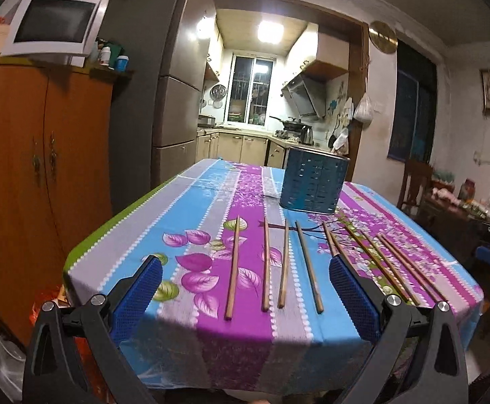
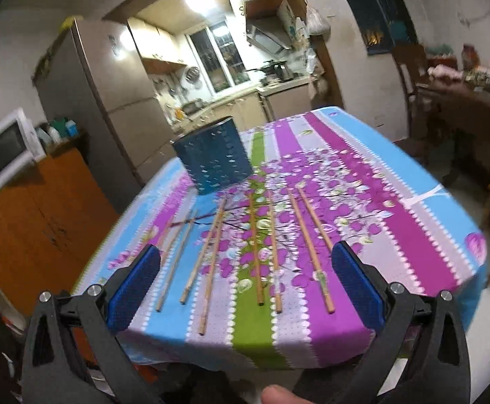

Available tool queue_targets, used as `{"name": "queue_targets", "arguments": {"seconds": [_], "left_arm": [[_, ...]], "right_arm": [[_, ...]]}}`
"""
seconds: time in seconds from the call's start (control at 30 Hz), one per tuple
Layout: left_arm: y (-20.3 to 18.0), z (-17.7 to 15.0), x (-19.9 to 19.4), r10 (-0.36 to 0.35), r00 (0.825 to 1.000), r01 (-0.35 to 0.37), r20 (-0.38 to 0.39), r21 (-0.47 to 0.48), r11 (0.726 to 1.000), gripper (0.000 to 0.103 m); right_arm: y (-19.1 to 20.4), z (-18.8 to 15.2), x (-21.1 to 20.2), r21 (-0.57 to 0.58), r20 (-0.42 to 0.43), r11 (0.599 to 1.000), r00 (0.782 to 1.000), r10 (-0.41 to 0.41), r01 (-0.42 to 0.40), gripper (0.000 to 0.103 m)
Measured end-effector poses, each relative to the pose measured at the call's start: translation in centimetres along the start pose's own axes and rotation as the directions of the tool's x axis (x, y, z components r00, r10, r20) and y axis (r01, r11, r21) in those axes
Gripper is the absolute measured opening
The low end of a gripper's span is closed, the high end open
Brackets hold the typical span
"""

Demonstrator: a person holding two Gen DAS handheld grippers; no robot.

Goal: Organize utensils
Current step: 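Close the left tool on a bamboo chopstick while the right tool grasps another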

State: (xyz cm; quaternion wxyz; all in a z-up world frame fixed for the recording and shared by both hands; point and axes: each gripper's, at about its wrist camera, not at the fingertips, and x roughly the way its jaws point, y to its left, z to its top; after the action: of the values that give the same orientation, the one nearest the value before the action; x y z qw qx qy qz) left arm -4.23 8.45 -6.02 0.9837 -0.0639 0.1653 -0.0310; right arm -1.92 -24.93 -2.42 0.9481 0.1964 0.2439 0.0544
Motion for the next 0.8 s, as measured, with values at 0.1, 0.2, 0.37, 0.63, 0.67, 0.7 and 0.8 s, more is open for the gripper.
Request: {"name": "queue_targets", "arguments": {"seconds": [0.1,0.2,0.37,0.63,0.67,0.7,0.8], "left_arm": [[-0.1,-0.1,0.1,-0.085,0.996,0.085,-0.018,0.008,0.996,0.099],[-0.4,0.0,0.7,-0.054,0.998,0.056,-0.021,0.067,0.996,0.099],[0.2,1.7,2.3,-0.007,1.000,0.004,0.013,0.192,0.981,0.098],[1.2,0.1,3.8,-0.020,0.993,0.055,-0.115,0.317,0.947,0.076],[1.4,-0.2,3.9,-0.031,0.991,0.072,-0.133,0.313,0.947,0.073],[1.4,-0.6,3.8,-0.047,0.987,0.094,-0.154,0.313,0.945,0.068],[0.9,-2.2,4.0,-0.081,0.974,0.148,-0.209,0.326,0.934,0.052]], "right_arm": [[-0.2,-0.4,-0.6,-0.004,0.008,1.000,1.000,0.009,-0.008,0.098],[-0.1,-0.2,-1.2,-0.047,0.072,0.998,0.997,-0.042,0.045,0.098],[-0.2,0.2,-2.0,-0.162,0.156,0.967,0.973,-0.171,0.196,0.098],[-2.4,-1.1,-0.9,-0.201,0.063,0.959,0.980,-0.190,0.199,0.098],[-2.6,-1.3,-0.7,-0.206,0.049,0.958,0.980,-0.194,0.200,0.098],[-2.5,-1.7,-0.6,-0.212,0.039,0.957,0.980,-0.194,0.198,0.098],[-2.6,-2.6,-0.2,-0.231,0.005,0.956,0.983,-0.185,0.181,0.098]]}}
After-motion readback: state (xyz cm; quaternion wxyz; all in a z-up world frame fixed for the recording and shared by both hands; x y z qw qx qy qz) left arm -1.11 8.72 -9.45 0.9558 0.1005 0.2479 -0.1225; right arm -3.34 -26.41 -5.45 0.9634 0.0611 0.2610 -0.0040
